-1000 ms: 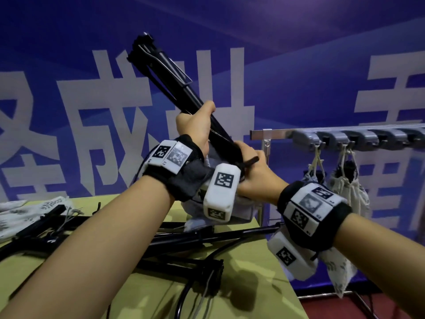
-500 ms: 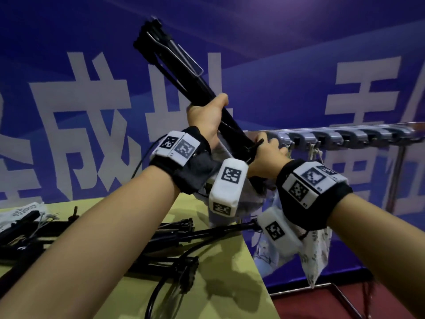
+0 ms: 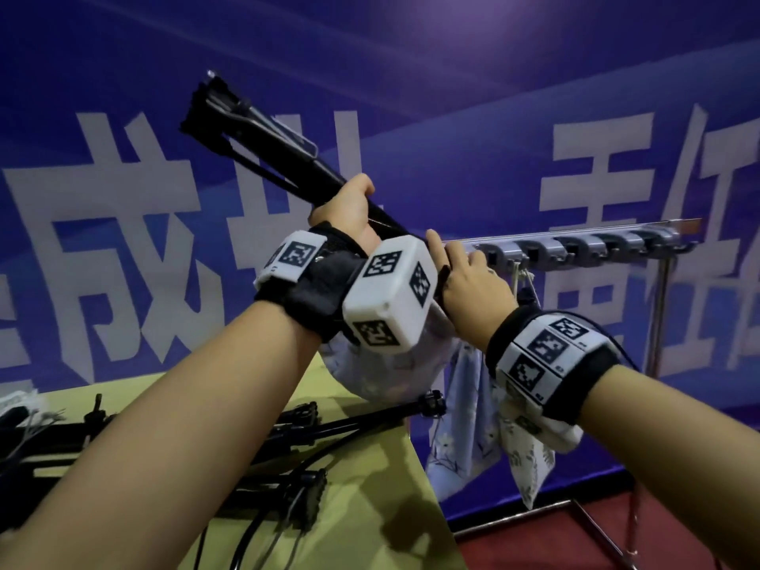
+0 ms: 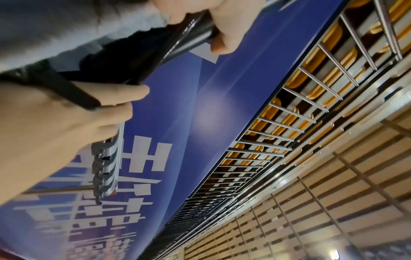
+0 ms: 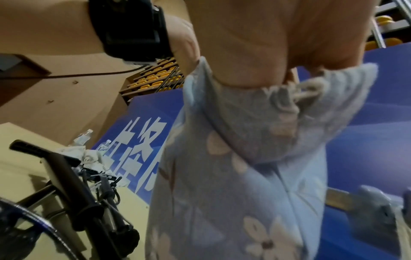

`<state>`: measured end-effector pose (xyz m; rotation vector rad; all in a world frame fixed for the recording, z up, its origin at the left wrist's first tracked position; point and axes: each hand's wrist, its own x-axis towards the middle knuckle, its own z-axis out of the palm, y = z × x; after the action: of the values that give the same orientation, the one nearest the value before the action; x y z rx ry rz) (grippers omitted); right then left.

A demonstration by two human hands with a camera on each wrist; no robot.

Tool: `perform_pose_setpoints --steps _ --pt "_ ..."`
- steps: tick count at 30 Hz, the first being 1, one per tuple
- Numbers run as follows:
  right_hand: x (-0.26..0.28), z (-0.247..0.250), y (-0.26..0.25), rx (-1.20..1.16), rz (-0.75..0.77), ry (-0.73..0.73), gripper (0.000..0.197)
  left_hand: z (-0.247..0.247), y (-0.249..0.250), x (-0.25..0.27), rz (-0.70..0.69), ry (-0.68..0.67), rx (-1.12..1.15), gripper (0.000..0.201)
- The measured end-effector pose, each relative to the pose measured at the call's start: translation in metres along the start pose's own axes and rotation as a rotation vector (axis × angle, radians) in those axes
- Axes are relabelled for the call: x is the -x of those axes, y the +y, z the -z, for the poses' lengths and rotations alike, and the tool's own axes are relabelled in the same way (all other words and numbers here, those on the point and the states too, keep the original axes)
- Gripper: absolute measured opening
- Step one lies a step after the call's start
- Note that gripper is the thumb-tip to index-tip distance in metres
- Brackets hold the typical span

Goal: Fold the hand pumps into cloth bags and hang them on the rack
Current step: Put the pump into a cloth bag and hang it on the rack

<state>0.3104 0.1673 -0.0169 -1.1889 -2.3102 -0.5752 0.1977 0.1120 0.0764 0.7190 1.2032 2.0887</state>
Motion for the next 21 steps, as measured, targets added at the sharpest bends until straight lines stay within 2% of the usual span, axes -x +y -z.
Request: perform_pose_setpoints --steps 3,6,8,10,12,16,18,19,21 --pt "0.002 0.003 -0.004 0.113 0.014 -0.075 0.067 0.003 -0.004 -0.002 0.069 -0.042 0.009 0.044" --pt "-0.001 0.009 -0.003 0.196 -0.009 -0.238 0.074 0.007 -0.01 -0.005 0.147 -0.073 -0.035 0.057" --pt "-0.002 0.016 0.0 0.215 -0.032 -0.391 0.084 0.009 -0.016 -0.008 0.161 -0.089 -0.015 0.059" --pt "-0.001 0.022 0.007 0.195 -0.059 -0.481 0.085 0.01 -0.02 -0.012 0.158 -0.086 -0.007 0.058" --pt "-0.001 0.024 0.018 0.051 -0.103 -0.45 0.075 0.009 -0.023 -0.017 0.143 -0.087 -0.016 0.052" --pt "-0.008 0.026 0.037 -0.301 -0.202 -0.357 0.041 -0.001 -0.027 -0.021 0.091 0.021 0.017 0.015" --pt "-0.014 0.031 0.048 -0.601 -0.317 -0.276 0.032 -0.01 -0.03 -0.02 -0.005 0.046 -0.014 0.02" --pt "-0.017 0.033 0.055 -0.733 -0.379 -0.219 0.031 -0.015 -0.031 -0.02 -0.055 0.043 -0.023 0.028" --pt "-0.023 0.041 0.069 -0.916 -0.493 -0.146 0.035 -0.025 -0.031 -0.019 -0.146 0.016 -0.074 0.041"
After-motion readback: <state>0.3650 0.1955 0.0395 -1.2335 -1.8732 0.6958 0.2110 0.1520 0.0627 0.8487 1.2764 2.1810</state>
